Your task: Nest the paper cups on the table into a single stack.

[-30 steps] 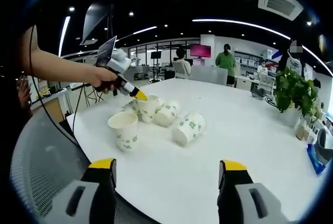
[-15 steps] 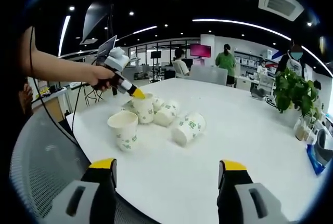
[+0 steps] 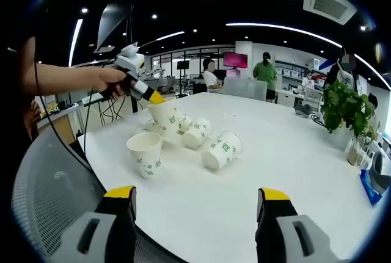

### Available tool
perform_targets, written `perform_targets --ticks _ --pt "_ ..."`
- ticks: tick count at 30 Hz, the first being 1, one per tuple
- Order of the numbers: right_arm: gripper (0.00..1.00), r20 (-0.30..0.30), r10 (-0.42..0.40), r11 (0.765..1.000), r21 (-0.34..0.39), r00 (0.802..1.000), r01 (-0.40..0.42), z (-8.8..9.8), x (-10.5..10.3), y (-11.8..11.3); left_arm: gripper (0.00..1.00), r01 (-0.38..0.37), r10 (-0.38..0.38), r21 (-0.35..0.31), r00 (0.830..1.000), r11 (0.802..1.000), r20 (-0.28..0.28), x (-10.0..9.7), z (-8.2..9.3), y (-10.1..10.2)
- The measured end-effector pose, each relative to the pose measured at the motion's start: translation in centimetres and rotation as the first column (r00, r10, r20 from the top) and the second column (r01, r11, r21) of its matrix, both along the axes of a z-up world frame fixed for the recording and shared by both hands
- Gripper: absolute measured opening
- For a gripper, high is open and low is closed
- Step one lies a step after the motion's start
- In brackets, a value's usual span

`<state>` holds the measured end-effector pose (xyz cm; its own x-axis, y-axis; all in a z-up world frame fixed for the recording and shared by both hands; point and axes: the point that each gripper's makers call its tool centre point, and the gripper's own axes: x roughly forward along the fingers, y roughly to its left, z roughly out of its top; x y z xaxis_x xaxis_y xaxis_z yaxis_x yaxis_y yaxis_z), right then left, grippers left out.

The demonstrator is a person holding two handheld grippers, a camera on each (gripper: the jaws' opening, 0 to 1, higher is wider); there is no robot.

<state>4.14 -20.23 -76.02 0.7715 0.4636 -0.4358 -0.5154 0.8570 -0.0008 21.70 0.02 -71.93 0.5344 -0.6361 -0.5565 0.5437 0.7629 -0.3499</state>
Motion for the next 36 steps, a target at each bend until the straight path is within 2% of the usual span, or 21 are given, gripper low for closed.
perform_targets --ticks 5,7,9,13,15,16,24,30,36 --pt "0.82 -0.002 0.002 1.0 -0.001 1.0 -0.002 0.1 -0.1 0.2 0.0 0.047 -0.047 -0.013 0.999 0.999 0.002 -1.0 1.4 -0.4" --pt "0.82 -0.002 0.002 1.0 -0.001 1.0 -0.002 0.1 -0.1 0.2 0.0 0.08 -0.08 -0.01 0.997 0.997 0.002 -2.3 2.2 -0.7" --pt "0.82 -0.002 0.003 1.0 0.0 1.0 -0.003 0.1 -0.1 0.2 0.0 0.097 -0.097 -0.007 0.995 0.995 0.004 -2.2 2.3 -0.7" --pt "0.82 -0.002 0.001 1.0 -0.001 1.0 -0.001 0.1 -0.1 0.1 0.0 0.129 -0.129 -0.023 0.992 0.991 0.007 -4.1 3.5 -1.2" --pt "0.82 -0.001 0.001 1.0 0.0 1.0 -0.001 0.0 0.0 0.1 0.0 0.147 -0.147 -0.022 0.989 0.989 0.005 -4.6 3.4 -1.5" --pt "0.82 -0.001 0.001 1.0 0.0 1.0 -0.001 0.0 0.0 0.0 0.0 0.156 -0.156 -0.019 0.988 0.988 0.002 -5.4 3.5 -2.0" --pt "0.82 -0.001 0.002 1.0 -0.001 1.0 -0.002 -0.1 0.0 -0.1 0.0 0.188 -0.188 0.0 0.982 0.982 -0.012 -7.0 2.5 -2.8" --pt "0.81 -0.001 0.0 1.0 -0.002 1.0 0.0 -0.1 0.0 -0.2 0.0 0.193 -0.192 0.029 0.981 0.981 -0.034 -7.6 0.6 -2.9" --pt "0.81 -0.004 0.001 1.0 -0.001 1.0 -0.001 -0.2 0.0 -0.2 0.0 0.209 -0.209 0.088 0.978 0.974 -0.005 -7.7 -0.8 -3.1"
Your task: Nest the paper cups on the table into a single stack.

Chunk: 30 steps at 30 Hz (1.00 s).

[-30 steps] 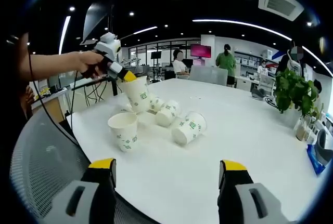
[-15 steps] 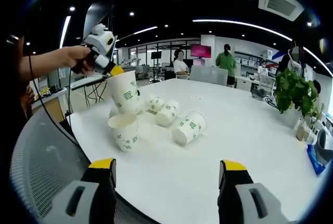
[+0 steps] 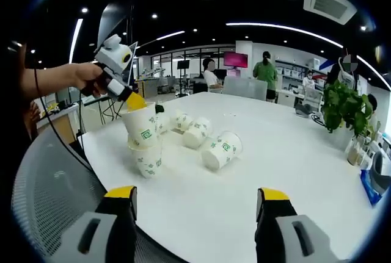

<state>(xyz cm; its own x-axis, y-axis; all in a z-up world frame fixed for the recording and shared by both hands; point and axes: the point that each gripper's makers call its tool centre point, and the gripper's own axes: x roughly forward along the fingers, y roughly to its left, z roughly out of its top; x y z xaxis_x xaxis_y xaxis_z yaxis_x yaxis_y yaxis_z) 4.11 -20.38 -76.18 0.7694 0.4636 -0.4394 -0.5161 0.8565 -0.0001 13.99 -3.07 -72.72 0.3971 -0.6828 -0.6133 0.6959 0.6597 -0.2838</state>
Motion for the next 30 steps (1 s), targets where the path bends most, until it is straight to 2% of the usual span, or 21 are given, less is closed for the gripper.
perform_targets --ticks 10,19,24,30 --pt "0.79 -0.007 0.001 1.0 -0.002 1.0 -0.001 -0.1 -0.1 0.1 0.0 0.025 -0.026 0.056 0.999 0.998 0.024 -0.4 -2.2 -0.6" --pt "0.79 -0.01 0.001 1.0 -0.002 1.0 -0.001 -0.1 -0.1 0.1 0.0 0.047 -0.054 0.117 0.997 0.992 0.057 -0.6 -3.1 -1.0" --pt "0.79 -0.011 0.001 1.0 -0.004 1.0 -0.001 -0.1 -0.2 0.2 0.0 0.054 -0.063 0.118 0.995 0.992 0.078 -0.8 -2.6 -1.2" --pt "0.78 -0.015 0.004 1.0 -0.005 1.0 -0.004 -0.1 -0.2 0.2 0.09 0.062 -0.075 0.116 0.991 0.991 0.109 -0.6 -1.9 -1.2"
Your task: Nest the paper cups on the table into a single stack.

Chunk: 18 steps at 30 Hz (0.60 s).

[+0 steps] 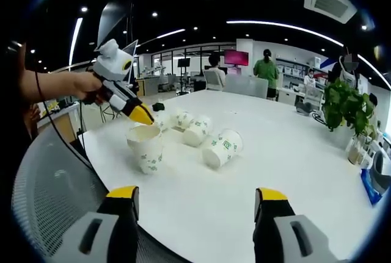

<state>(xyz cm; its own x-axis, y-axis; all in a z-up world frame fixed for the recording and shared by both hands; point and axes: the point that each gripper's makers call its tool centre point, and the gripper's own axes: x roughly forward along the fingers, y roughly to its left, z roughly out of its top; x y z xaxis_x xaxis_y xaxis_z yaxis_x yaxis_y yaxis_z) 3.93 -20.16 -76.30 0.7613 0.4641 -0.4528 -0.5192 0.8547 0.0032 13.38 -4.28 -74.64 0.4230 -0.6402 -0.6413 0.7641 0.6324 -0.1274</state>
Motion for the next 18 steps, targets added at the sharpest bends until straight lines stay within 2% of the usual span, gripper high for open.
perform_targets --ticks 6,11,18 --pt "0.77 -0.002 0.0 1.0 -0.001 1.0 0.0 -0.1 0.1 -0.1 0.08 -0.003 0.003 0.029 1.0 1.0 0.017 0.3 -0.4 0.9" --pt "0.76 -0.003 -0.001 1.0 0.0 1.0 0.001 -0.1 0.0 -0.1 0.0 -0.026 0.025 0.024 0.999 0.999 0.024 0.9 -1.1 1.3" --pt "0.76 -0.004 -0.002 1.0 0.0 1.0 0.002 -0.2 0.1 -0.3 0.0 -0.041 0.04 0.027 0.999 0.999 0.022 1.1 -1.9 1.6"
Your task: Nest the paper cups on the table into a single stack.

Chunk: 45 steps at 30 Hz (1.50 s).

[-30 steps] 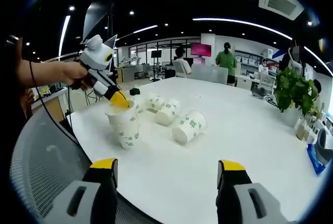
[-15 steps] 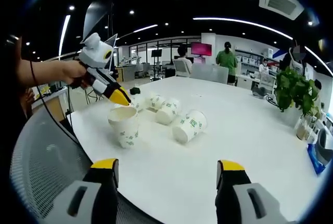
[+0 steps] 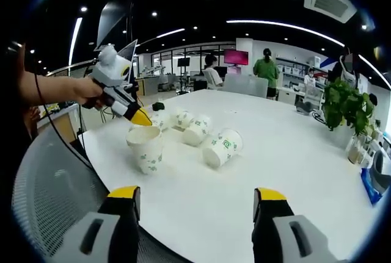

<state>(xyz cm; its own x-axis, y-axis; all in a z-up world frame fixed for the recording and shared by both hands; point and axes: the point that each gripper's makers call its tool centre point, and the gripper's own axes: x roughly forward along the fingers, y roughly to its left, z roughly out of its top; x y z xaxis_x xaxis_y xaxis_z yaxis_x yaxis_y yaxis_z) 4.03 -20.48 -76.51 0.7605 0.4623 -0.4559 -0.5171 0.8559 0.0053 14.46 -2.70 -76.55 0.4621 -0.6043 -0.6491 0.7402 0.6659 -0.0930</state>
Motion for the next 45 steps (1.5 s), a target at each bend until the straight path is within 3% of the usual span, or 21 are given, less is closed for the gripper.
perform_targets --ticks 7,22,39,45 --pt "0.75 -0.002 -0.001 1.0 0.001 1.0 0.001 -0.1 0.0 -0.2 0.0 -0.013 0.013 -0.025 1.0 1.0 -0.013 0.1 0.1 0.3" --pt "0.75 -0.004 -0.002 1.0 0.0 1.0 0.002 0.0 0.0 0.1 0.01 0.006 -0.009 -0.098 1.0 0.995 -0.03 -0.6 1.1 -1.4" --pt "0.74 -0.006 -0.004 1.0 0.0 1.0 0.004 0.0 -0.1 0.1 0.0 0.057 -0.061 -0.085 0.998 0.995 -0.036 -0.5 0.5 -1.8" --pt "0.73 -0.008 -0.003 1.0 0.001 1.0 0.003 -0.1 -0.1 0.1 0.03 0.027 -0.03 -0.099 0.999 0.995 -0.026 0.0 0.7 -1.2"
